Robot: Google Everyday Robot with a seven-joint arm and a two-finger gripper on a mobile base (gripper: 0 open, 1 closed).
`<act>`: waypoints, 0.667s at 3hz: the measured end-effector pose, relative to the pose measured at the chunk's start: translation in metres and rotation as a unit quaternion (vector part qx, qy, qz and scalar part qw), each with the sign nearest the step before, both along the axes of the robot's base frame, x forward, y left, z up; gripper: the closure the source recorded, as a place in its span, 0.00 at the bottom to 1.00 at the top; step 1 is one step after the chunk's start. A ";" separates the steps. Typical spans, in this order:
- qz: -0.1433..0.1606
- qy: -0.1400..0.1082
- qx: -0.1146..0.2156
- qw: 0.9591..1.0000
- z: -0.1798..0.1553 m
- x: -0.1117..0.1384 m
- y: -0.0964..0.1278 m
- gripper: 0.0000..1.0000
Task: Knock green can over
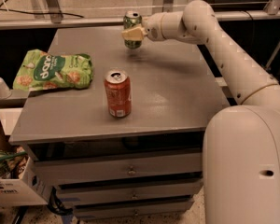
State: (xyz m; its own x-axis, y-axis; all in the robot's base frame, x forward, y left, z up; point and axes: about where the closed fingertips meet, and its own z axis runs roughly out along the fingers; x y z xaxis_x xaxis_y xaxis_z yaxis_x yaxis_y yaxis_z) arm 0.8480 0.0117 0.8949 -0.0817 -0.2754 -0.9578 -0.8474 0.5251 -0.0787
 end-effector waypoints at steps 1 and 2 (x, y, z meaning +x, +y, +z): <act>-0.001 -0.041 0.029 0.999 0.039 0.003 0.000 1.00; -0.002 -0.059 0.017 0.998 0.056 0.003 0.001 1.00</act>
Offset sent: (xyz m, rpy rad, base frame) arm 0.0047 -0.0111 0.0769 -0.0220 -0.1649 -0.0284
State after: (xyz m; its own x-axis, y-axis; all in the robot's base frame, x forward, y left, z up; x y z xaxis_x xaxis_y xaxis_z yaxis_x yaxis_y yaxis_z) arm 0.8505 0.0131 0.9505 0.0304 -0.2431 -0.9695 -0.8309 0.5330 -0.1597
